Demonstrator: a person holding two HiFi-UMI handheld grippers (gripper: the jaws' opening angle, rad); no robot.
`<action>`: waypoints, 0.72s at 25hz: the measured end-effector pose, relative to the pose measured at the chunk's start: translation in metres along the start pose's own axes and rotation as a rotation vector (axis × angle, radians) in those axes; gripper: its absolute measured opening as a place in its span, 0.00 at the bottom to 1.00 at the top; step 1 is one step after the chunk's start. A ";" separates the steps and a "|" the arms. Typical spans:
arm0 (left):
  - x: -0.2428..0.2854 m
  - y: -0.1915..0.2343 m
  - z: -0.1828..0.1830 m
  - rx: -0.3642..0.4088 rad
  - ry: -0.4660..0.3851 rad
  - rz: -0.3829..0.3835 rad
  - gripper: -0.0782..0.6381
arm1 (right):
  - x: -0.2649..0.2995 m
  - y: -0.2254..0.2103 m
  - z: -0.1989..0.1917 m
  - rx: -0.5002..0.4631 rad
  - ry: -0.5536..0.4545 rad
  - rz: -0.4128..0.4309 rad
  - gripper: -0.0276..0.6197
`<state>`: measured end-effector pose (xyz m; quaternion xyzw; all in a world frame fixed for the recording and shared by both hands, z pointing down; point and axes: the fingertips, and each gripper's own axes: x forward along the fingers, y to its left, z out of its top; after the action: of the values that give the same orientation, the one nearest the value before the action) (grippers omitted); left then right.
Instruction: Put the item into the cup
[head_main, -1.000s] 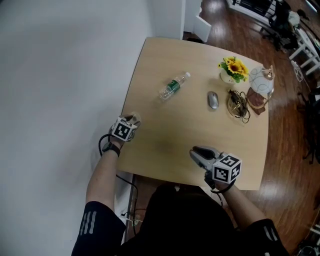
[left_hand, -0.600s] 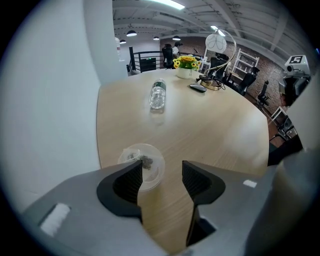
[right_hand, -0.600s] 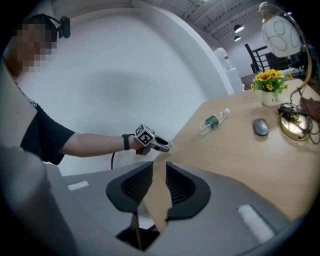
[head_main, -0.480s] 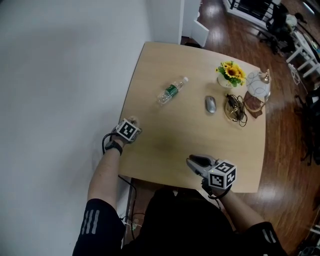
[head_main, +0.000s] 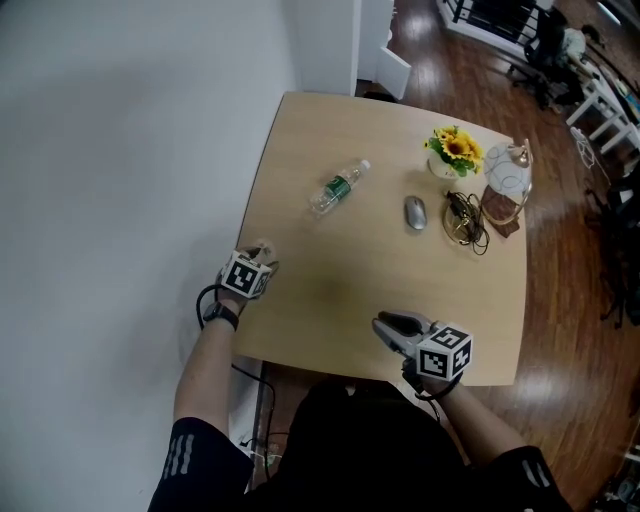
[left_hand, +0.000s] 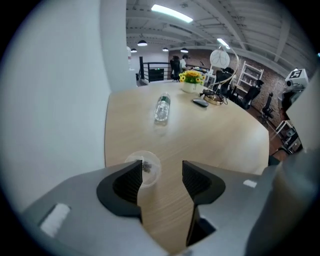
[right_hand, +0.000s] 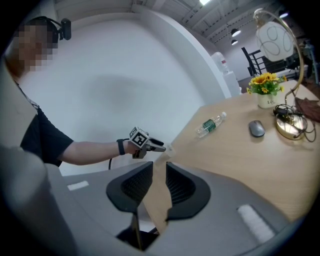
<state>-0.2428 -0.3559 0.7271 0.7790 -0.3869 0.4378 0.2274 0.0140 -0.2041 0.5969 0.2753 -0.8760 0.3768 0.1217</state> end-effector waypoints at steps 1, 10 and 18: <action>-0.011 -0.003 0.004 -0.012 -0.042 0.009 0.46 | 0.000 0.000 0.002 -0.001 -0.006 -0.001 0.19; -0.098 -0.108 0.026 0.016 -0.385 -0.091 0.45 | -0.007 0.012 0.020 -0.014 -0.077 -0.016 0.19; -0.124 -0.216 0.010 0.047 -0.450 -0.275 0.45 | -0.027 0.041 0.017 -0.013 -0.170 -0.056 0.19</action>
<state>-0.1034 -0.1837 0.6122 0.9071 -0.3079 0.2275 0.1749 0.0123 -0.1832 0.5498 0.3300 -0.8775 0.3429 0.0591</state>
